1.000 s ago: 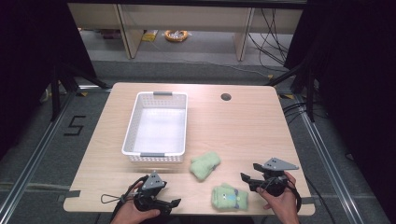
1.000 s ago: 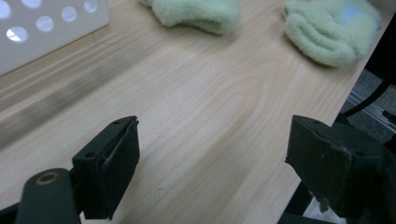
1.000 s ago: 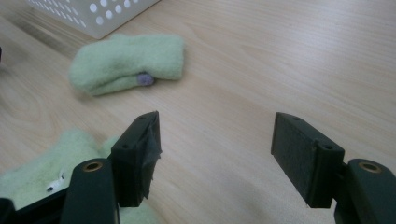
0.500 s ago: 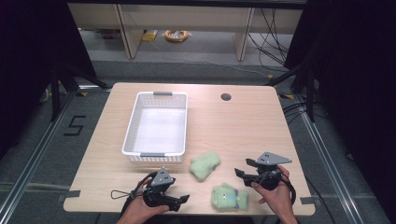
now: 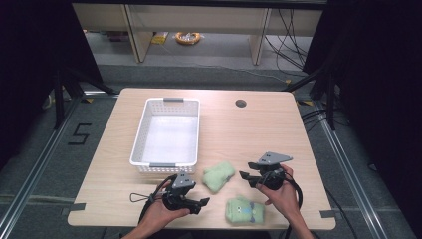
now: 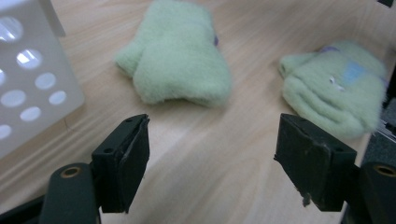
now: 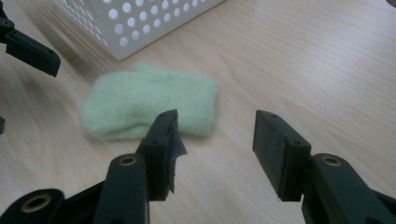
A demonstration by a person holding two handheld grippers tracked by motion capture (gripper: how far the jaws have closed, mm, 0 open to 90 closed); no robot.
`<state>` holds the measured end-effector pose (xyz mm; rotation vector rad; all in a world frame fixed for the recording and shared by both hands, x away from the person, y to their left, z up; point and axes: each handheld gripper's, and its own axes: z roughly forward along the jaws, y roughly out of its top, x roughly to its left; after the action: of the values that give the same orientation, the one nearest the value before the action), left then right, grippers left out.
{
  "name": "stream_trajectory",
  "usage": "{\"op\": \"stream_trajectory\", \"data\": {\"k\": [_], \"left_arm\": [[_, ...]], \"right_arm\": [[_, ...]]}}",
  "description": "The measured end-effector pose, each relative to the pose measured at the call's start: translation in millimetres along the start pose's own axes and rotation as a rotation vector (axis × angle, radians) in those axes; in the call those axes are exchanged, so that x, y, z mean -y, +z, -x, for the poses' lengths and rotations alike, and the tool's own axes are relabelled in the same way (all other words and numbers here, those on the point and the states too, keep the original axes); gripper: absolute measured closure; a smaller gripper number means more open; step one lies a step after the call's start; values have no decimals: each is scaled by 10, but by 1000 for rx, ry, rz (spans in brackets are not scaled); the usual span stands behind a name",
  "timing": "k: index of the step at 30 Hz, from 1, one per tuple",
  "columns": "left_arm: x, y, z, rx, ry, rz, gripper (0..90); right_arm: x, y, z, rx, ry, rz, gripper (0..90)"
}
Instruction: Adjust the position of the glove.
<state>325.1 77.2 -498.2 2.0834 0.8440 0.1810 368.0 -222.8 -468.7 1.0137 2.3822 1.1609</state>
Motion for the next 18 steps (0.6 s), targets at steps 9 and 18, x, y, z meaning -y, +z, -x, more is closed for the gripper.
{"op": "stream_trajectory", "data": {"k": [9,18], "left_arm": [[-98,144,-10,-2,-28,-7,334],[-104,259,52,7,-23,-63,436]], "right_arm": [[-169,292,3,-37,-27,-55,571],[-215,480,13,-49,-14,-81,596]]}}
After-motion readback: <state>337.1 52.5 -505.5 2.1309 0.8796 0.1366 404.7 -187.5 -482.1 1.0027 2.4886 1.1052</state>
